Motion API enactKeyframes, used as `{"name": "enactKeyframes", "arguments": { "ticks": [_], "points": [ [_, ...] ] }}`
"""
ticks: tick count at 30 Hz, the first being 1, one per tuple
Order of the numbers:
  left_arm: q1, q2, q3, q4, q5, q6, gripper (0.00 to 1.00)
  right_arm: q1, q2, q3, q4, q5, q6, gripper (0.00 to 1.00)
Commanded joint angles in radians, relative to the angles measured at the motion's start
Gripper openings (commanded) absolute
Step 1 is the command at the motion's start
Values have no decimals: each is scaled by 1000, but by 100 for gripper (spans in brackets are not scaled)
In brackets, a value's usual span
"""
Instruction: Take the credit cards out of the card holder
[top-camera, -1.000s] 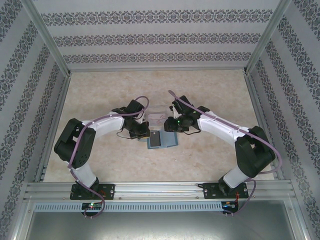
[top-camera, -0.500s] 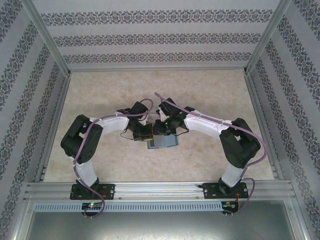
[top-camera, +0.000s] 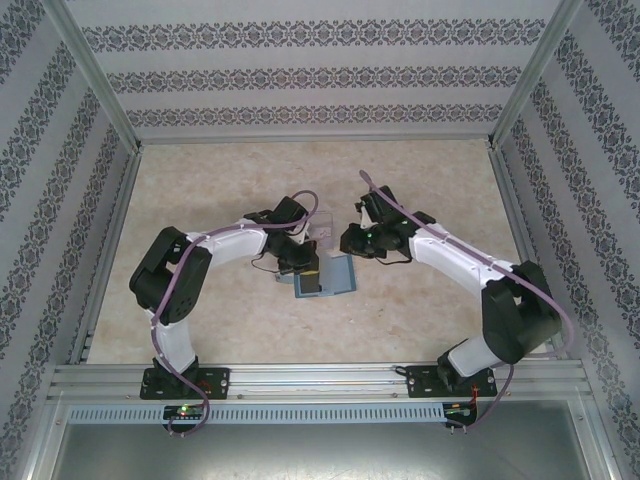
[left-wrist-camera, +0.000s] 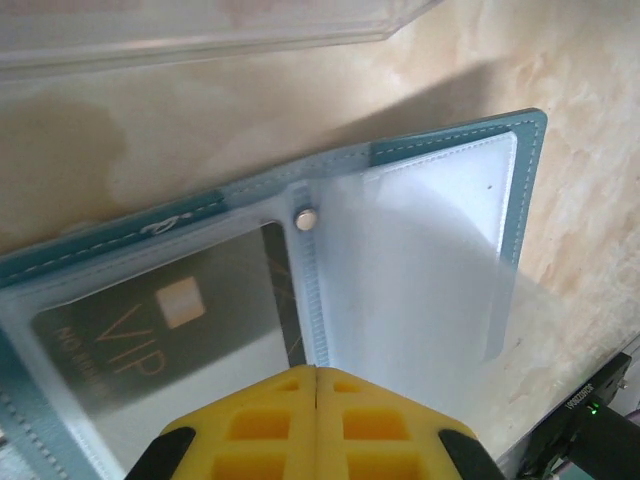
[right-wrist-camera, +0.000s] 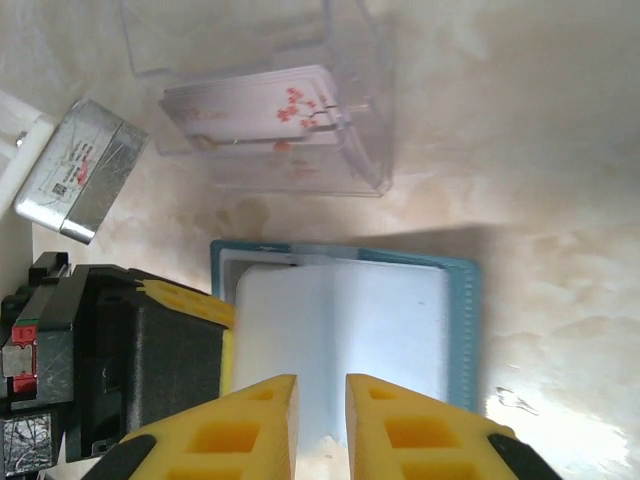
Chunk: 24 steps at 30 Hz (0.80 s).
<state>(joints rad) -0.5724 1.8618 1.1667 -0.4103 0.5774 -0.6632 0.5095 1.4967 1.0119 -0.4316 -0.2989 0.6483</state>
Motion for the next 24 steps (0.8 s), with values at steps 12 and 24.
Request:
{"name": "enactKeyframes", "arguments": {
  "ticks": [12, 24],
  "points": [
    [-50, 117, 98, 11, 22, -25, 4, -14, -65, -81, 28, -93, 23, 20],
    [-52, 140, 105, -18, 16, -22, 11, 13, 29, -105, 102, -178, 57, 13]
  ]
}}
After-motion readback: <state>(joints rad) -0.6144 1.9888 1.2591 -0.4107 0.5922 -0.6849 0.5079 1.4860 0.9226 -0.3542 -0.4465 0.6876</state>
